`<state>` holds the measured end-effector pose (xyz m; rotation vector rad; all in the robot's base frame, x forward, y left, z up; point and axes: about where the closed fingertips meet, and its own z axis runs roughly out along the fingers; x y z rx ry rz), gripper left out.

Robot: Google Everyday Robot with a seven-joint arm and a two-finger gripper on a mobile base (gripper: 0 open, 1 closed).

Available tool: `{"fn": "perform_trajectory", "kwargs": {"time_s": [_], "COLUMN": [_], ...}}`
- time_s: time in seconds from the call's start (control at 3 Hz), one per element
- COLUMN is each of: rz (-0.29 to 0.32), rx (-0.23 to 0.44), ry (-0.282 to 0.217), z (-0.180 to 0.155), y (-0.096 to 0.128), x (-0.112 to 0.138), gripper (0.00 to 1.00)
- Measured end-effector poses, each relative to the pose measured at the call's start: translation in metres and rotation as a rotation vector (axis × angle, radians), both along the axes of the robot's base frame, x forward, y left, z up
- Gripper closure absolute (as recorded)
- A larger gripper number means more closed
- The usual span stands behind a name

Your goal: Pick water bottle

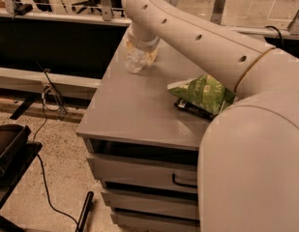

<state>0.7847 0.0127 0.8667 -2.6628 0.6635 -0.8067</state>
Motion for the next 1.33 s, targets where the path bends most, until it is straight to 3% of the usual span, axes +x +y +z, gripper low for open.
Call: {"fn": "perform_trajectory", "kwargs": {"time_s": [0.67, 1.0, 1.33], "rz": [-0.002, -0.011, -0.011], "rx": [-0.01, 0.027, 0.14], "ry": [0.003, 0.007, -0.017], "z": [-0.005, -0.001, 0.023], "y": [-0.001, -0.002, -0.003], "x": [-0.002, -0.002, -0.006], "gripper": [0.49, 0.67, 0.9]}}
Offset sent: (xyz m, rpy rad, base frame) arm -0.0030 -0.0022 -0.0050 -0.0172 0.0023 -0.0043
